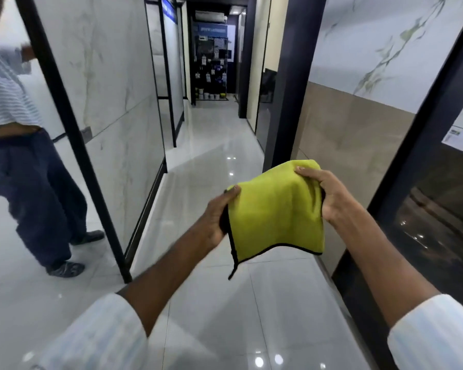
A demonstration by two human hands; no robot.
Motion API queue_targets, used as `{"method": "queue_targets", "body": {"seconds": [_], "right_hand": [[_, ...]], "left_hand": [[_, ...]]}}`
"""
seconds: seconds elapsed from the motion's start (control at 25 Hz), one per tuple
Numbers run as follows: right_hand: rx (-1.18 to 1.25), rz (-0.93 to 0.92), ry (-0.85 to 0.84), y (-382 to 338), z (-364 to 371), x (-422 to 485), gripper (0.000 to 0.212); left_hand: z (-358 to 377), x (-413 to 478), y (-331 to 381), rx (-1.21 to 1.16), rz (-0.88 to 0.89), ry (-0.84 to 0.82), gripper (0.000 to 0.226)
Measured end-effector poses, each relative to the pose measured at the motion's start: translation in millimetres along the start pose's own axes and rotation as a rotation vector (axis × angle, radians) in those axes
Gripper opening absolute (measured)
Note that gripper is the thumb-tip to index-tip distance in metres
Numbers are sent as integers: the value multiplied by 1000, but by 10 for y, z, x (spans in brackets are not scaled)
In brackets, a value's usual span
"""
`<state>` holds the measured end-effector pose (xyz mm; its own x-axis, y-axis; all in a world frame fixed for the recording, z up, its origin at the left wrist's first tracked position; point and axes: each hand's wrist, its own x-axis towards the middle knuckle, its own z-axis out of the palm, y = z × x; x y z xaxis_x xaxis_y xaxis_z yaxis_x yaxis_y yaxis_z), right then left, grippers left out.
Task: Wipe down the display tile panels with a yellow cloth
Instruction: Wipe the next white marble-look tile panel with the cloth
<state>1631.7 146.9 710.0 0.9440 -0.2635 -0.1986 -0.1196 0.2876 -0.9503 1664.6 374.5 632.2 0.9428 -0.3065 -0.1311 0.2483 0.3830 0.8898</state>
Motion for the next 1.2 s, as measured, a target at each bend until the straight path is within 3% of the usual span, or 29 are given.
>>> {"method": "queue_targets", "body": {"seconds": [0.16,0.28,0.4,0.52,0.68,0.84,0.96,1.04,1.2], "right_hand": [[-143,-72,-48,-19,139,1232,53],[-141,-103,-97,-156,351,2265,41],[-181,-75,-166,-370,690,3283,41],[-222,-133,-193,-536,1057,4238,21],[-223,-233,-302,-573,1651,5188,11],[-70,-140,-323,-640,2334,6110,16],[-66,-132,-422,-580,2916,6760,4],[-98,-135,-441,-593,3232,7173,11],[-54,-186,-472,-799,3698,8033,20]], "left_hand": [[-262,1172,533,212,240,46,7],[-336,1931,942,259,354,78,6],[-464,2760,1314,255,411,166,6],[-662,3445,1682,316,468,265,19],[-1159,4179,2009,430,513,421,20],[-1728,4991,2307,560,621,639,68],[-2100,5633,2577,416,643,511,39],[-2299,6055,2809,346,635,480,16],[-2542,6950,3237,263,658,494,8]]}}
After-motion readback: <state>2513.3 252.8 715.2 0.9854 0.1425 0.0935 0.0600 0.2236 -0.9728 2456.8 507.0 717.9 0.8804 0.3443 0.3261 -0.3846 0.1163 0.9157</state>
